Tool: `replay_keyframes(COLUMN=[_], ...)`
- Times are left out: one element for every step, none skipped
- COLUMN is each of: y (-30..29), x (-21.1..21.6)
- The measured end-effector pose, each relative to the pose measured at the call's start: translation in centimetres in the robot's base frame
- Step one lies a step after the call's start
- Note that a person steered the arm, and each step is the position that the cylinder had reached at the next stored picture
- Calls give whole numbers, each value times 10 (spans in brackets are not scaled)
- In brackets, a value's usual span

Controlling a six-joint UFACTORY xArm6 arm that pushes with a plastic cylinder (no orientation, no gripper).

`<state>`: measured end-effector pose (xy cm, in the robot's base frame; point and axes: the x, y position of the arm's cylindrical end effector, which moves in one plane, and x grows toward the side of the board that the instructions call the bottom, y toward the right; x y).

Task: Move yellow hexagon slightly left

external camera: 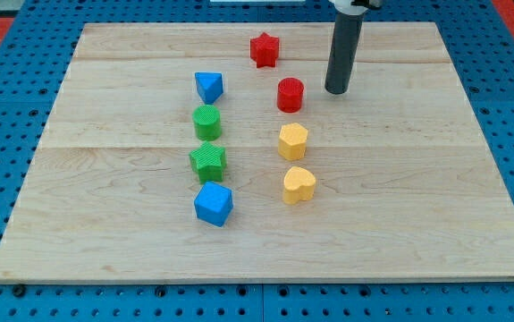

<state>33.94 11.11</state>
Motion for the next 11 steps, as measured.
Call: replay_keyframes(y=[-21, -85, -92, -45, -27, -16, 7, 10, 21, 16, -30], x=[12, 18, 18, 28, 78, 80, 81, 81, 85, 88, 94])
